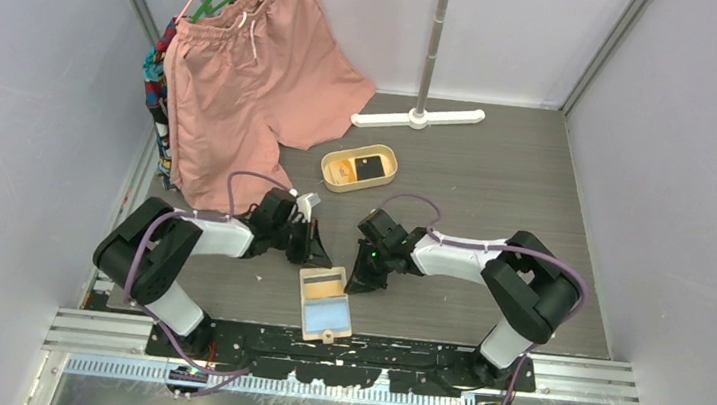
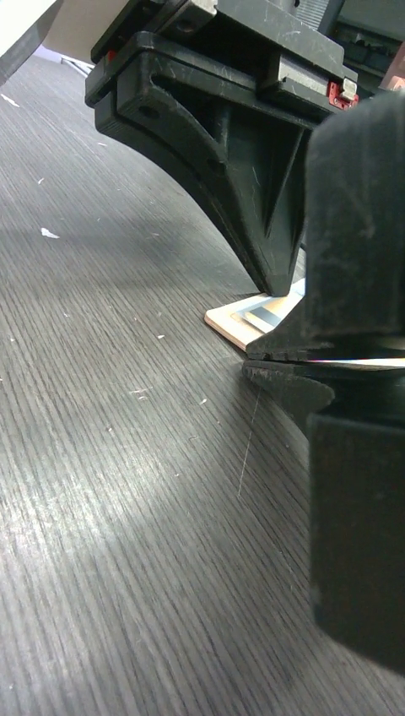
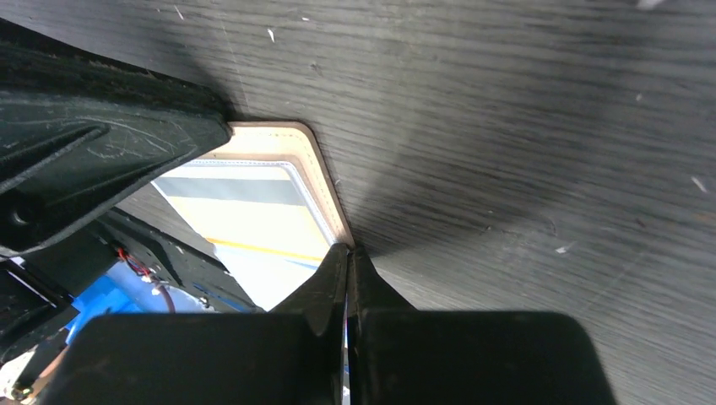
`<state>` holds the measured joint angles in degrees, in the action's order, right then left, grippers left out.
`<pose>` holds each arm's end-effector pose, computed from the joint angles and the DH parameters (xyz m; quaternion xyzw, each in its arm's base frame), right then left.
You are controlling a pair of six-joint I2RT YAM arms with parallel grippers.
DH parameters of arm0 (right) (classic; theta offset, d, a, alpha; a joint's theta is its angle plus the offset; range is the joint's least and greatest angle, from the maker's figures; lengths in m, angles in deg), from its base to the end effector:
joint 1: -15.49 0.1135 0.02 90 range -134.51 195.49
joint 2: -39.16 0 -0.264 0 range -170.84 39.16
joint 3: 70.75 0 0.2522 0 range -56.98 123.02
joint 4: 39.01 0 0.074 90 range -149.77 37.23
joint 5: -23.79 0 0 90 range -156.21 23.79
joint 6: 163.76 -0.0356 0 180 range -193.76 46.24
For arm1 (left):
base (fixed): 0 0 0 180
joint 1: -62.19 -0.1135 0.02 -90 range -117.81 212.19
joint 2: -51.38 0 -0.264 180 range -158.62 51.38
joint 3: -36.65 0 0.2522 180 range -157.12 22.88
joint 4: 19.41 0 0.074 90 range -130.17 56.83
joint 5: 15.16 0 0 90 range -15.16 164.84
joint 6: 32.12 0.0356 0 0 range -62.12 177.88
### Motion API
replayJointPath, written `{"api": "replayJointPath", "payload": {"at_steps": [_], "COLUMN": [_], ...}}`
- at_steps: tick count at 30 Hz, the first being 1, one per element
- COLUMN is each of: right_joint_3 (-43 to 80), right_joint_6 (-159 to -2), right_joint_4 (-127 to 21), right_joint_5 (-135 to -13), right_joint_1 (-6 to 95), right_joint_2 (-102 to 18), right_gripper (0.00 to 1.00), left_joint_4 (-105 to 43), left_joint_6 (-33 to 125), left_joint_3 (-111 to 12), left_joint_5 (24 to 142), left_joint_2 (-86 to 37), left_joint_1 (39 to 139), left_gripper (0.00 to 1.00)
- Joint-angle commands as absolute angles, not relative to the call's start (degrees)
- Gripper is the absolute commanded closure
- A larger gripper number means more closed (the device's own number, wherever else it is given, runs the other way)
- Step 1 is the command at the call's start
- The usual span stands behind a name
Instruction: Take the credit cards out of the card holder
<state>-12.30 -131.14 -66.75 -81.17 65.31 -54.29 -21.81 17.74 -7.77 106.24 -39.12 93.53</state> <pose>0.1815 0.2291 0.1360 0.0329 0.9635 0.2631 0.0368 0.2179 -0.1544 0.1177 0.0266 0.9049 -0.4047 0.1292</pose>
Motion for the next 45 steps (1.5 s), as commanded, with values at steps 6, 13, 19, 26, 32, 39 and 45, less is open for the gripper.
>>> {"api": "replayJointPath", "payload": {"at_steps": [6,13,19,26,32,39,45], "right_joint_3": [-6.1,0.39,6.12,10.08,11.94,15.67,14.87], "right_joint_6": [-129.82,-125.12,-118.44,-113.92,-114.12,-113.65,-114.91], "right_joint_4": [-62.17,-66.64,-73.0,-84.86,-92.62,-99.47,-98.14], "right_joint_5": [-78.01,-75.05,-73.61,-72.62,-68.63,-67.51,-70.52], "right_joint_1": [62.81,60.67,55.82,59.83,71.87,81.21,82.46], "right_joint_2": [-61.42,-60.84,-56.52,-49.71,-49.14,-55.22,-56.7], "right_gripper": [0.99,0.99,0.9,0.47,0.33,0.33,0.34], "left_joint_4": [-30.02,-32.38,-35.48,-44.1,-45.89,-46.76,-47.22], "left_joint_6": [20.57,21.6,22.1,26.91,28.16,28.7,28.35], "left_joint_3": [-8.7,-11.5,-15.05,-18.44,-17.47,-16.4,-15.81], "left_joint_5": [101.38,100.06,99.29,94.49,94.26,95.41,95.4], "left_joint_2": [-41.66,-40.99,-38.68,-33.87,-31.61,-30.06,-28.11], "left_joint_1": [93.11,86.39,81.38,80.0,78.14,75.41,73.28], "left_gripper": [1.0,1.0,1.0,0.99,0.94,0.9,0.76]}}
